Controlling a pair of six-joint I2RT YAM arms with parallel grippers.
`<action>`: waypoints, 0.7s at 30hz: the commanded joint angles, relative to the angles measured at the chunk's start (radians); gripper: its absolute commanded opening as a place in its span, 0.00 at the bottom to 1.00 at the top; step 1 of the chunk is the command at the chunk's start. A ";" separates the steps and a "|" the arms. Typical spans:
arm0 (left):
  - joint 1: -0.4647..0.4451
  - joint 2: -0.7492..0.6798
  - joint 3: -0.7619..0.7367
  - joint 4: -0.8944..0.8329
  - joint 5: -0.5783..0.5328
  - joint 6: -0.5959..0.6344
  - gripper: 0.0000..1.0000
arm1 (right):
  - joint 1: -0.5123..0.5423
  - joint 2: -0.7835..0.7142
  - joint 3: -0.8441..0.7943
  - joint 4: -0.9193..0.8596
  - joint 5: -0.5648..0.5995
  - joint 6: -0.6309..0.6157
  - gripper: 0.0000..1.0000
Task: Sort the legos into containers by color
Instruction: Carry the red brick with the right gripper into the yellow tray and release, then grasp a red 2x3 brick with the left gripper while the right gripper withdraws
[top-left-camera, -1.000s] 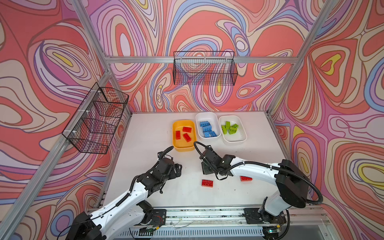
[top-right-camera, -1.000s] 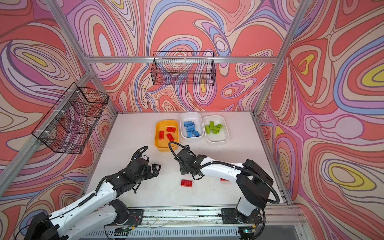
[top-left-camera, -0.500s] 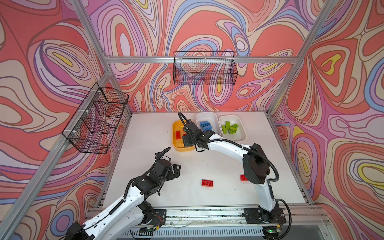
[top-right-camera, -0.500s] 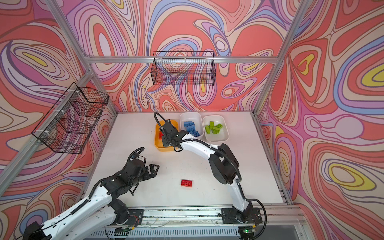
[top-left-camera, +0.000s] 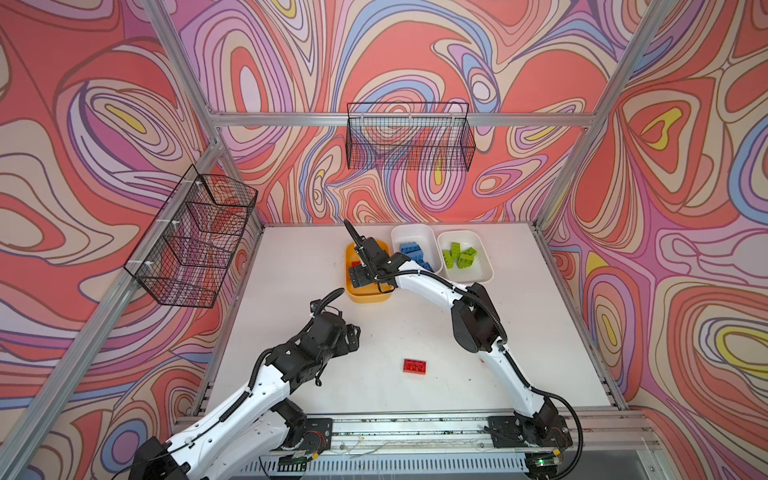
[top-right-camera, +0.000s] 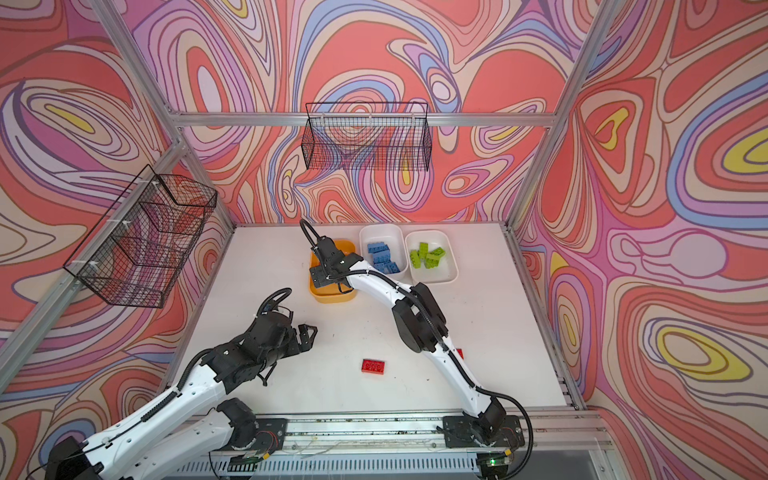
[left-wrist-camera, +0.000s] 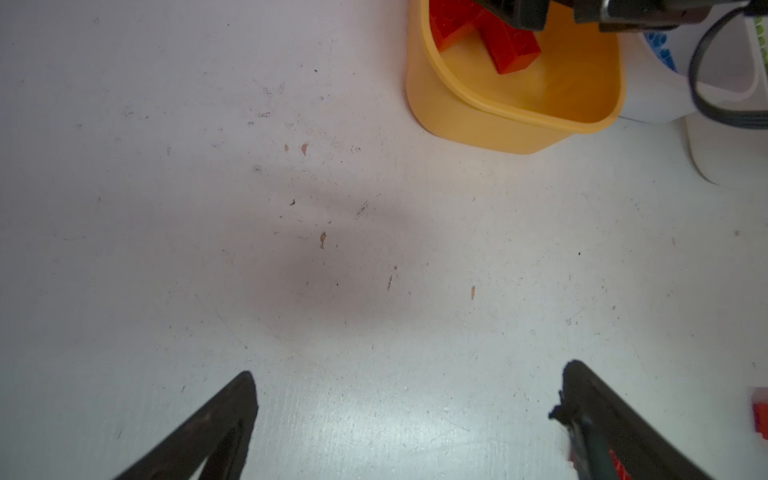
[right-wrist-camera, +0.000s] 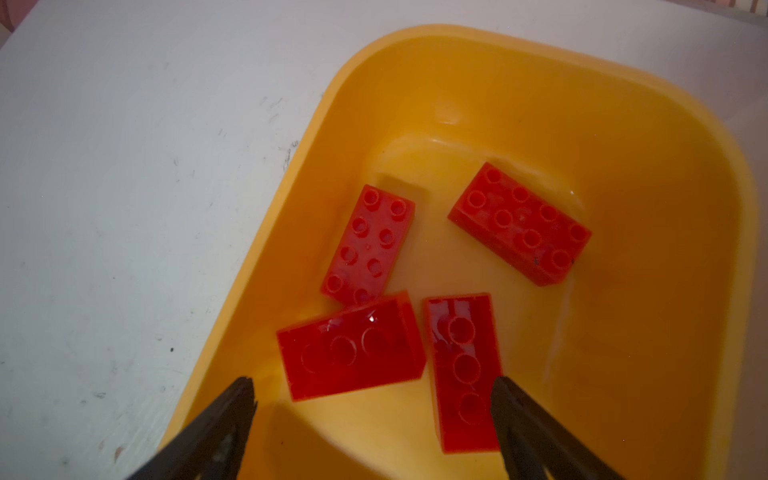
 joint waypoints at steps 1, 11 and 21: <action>-0.004 -0.017 0.029 -0.059 0.008 0.018 1.00 | 0.002 -0.109 -0.039 0.015 -0.001 0.005 0.95; -0.081 -0.031 0.053 -0.090 0.061 -0.002 1.00 | 0.003 -0.561 -0.601 0.077 0.187 0.101 0.98; -0.440 0.225 0.140 0.044 -0.046 -0.116 1.00 | 0.003 -1.072 -1.120 0.028 0.301 0.238 0.98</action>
